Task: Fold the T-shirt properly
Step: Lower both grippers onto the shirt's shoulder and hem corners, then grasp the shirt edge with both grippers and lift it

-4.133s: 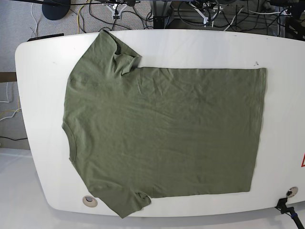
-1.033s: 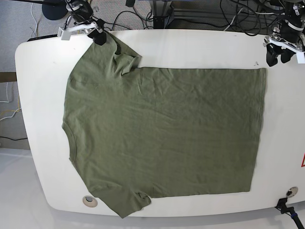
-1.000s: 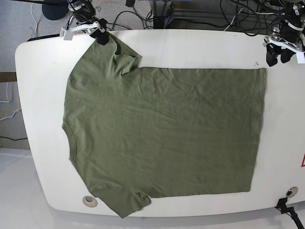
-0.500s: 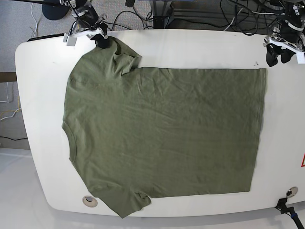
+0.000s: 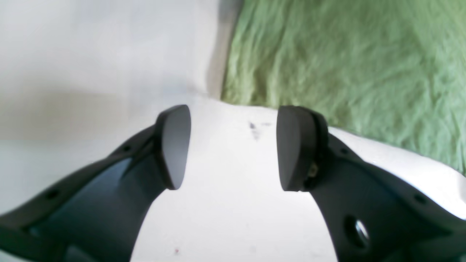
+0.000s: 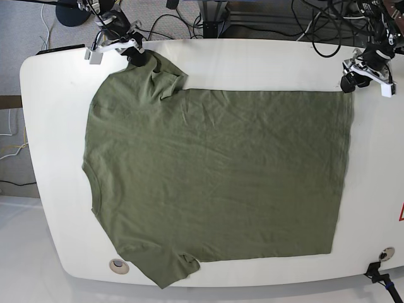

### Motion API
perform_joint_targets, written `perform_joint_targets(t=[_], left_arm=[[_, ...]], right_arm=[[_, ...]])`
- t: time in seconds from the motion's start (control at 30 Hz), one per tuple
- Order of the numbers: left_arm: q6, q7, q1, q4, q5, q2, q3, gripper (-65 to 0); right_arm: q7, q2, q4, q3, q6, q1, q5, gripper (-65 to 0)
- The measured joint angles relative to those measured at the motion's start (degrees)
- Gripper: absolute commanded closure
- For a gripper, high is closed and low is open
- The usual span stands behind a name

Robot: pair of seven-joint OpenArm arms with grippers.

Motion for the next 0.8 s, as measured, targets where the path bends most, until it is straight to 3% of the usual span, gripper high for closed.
perform_joint_targets(t=[0.47, 0.53, 0.67, 0.8], left_arm=[[-0.22, -1.99, -6.73, -5.81, -1.44, -0.15, 6.49, -34.4], [-0.39, -1.92, -7.5, -5.81, 0.17, -0.07, 6.16, -28.0], [0.44, -1.27, -9.07, -5.81, 5.35, -0.09, 6.01, 0.0], [-0.07, -1.03, -8.5, -5.92, 5.46, 0.11, 5.31, 0.0]], right_arm=[[-0.02, -0.09, 0.0, 0.0, 0.04, 0.44, -0.02, 0.0], [-0.02, -0.09, 0.0, 0.0, 0.02, 0.44, -0.04, 0.0], [0.0, -0.09, 0.0, 0.0, 0.02, 0.5, -0.02, 0.0], [0.0, -0.07, 0.0, 0.0, 0.02, 0.48, -0.02, 0.0]])
